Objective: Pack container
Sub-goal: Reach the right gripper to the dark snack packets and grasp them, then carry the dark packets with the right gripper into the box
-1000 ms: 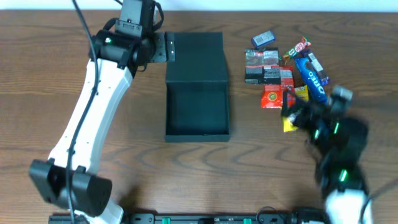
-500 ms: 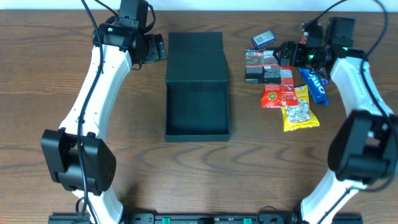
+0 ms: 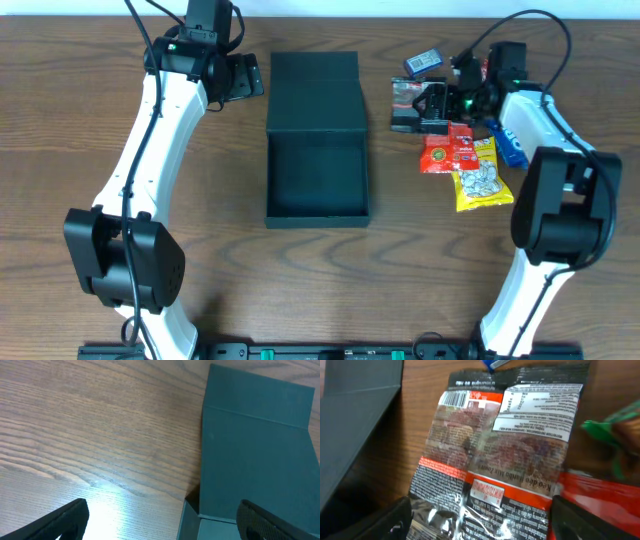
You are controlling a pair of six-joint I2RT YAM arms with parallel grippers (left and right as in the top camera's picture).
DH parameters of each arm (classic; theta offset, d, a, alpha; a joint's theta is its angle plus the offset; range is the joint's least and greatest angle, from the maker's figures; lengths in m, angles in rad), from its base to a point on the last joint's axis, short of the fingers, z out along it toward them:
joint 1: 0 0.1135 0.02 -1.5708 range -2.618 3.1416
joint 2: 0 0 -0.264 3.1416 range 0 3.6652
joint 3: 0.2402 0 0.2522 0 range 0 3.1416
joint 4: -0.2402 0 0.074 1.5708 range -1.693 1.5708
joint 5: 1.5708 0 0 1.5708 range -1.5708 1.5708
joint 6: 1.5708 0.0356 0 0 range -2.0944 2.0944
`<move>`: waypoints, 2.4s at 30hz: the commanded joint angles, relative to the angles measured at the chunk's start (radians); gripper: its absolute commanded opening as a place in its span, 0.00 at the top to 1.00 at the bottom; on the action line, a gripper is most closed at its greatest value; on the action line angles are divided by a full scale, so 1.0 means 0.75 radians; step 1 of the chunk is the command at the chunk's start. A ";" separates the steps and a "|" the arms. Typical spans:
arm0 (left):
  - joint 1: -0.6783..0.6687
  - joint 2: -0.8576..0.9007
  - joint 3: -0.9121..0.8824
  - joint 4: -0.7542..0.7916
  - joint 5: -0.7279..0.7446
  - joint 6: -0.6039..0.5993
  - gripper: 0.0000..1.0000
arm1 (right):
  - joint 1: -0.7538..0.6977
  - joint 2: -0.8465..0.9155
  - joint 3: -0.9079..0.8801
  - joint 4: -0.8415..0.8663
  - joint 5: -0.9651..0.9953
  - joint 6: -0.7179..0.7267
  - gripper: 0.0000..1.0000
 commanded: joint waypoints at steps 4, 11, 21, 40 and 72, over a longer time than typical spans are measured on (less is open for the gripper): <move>0.006 -0.001 0.012 -0.001 0.001 0.050 0.05 | 0.020 0.053 0.026 0.010 0.031 0.031 0.34; 0.006 -0.002 0.012 0.000 0.001 0.054 0.05 | 0.022 0.054 0.026 0.034 0.037 0.054 0.79; 0.006 -0.002 0.012 0.001 0.001 0.054 0.05 | 0.049 0.094 0.026 0.120 0.057 0.105 0.46; 0.015 -0.002 0.012 -0.004 -0.009 0.064 0.05 | 0.109 0.099 0.117 0.046 -0.001 0.159 0.99; 0.245 -0.002 0.012 0.026 0.003 0.064 0.05 | 0.608 -0.230 0.182 -0.656 -0.524 -0.113 0.99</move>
